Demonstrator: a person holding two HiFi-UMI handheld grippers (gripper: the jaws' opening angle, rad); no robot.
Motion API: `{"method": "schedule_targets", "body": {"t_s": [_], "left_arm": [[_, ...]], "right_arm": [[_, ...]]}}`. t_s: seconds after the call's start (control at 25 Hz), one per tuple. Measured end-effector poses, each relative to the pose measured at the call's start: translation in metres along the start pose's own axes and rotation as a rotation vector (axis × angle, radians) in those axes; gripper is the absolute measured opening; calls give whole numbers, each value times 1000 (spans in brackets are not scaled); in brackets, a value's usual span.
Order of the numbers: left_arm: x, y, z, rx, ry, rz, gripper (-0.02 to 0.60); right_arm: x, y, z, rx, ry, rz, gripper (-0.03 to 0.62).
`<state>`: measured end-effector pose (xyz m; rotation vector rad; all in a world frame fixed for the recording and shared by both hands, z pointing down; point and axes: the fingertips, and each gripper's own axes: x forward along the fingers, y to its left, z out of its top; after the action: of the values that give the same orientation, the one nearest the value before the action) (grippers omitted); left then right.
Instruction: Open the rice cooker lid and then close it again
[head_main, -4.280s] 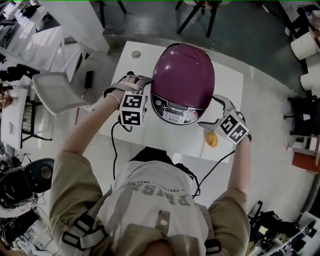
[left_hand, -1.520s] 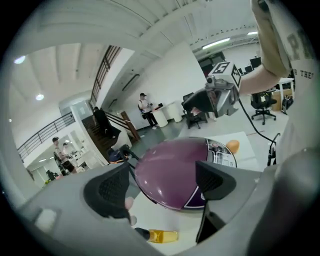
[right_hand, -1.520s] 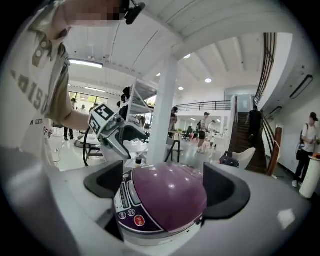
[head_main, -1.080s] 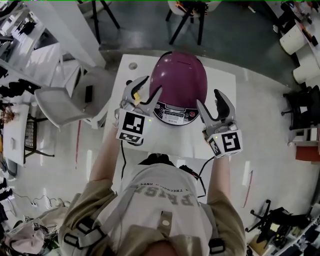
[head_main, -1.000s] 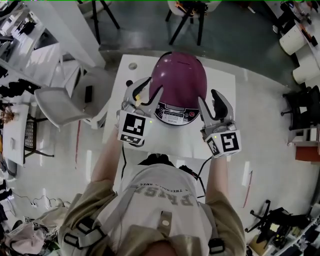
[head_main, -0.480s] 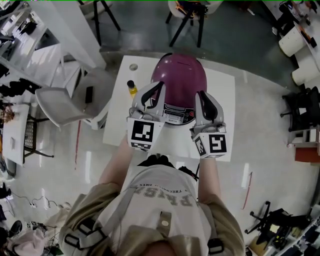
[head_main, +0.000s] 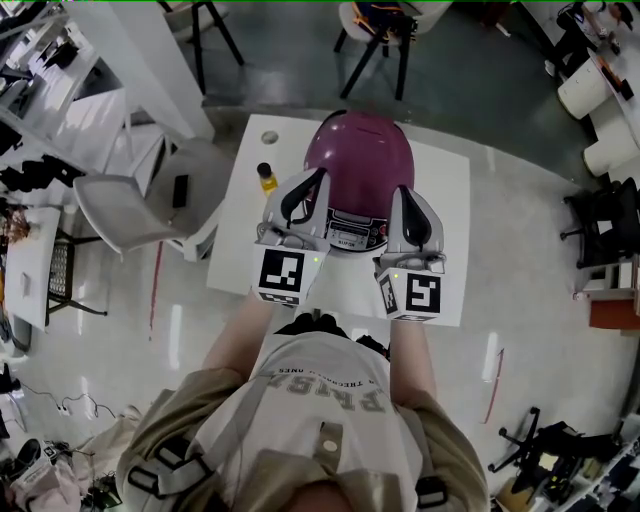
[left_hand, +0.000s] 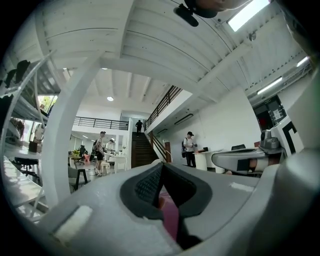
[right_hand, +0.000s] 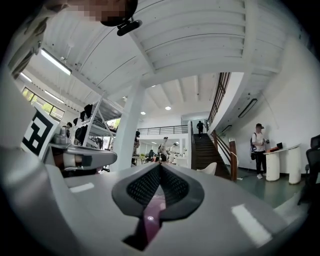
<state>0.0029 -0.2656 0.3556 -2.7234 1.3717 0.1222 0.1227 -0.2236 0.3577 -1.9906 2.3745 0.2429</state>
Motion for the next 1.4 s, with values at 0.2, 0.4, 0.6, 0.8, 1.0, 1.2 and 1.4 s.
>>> {"method": "schedule_targets", "body": {"t_s": [0.2,0.4,0.6,0.8,1.0,1.2,1.4], "left_arm": [[0,0,1,-23,-25,1,9],[1,-3,4,-29,-42,-9,9],[5,-6,3,-18,-45,-18,9],[7,-4,-3,-22,-37,-12,9],[10,-8,-3,5,-37,-15,9],[13,-15,-3,-2,-36,-33,9],[12,-13,-6,2,-34,-31,9]], "right_arm": [[3,4,2,-15,-16,-6,2],[2,1,7,-24,-45,-22,2],[3,-2,8,-61,-51,-38,0],[3,-3,8,-107,-46,-49,0],[6,-3,13,-88,-51,-54,0],[5,-6,7,-131,-42,-46,0],[5,-6,5,-136,-35,-42,0]]}}
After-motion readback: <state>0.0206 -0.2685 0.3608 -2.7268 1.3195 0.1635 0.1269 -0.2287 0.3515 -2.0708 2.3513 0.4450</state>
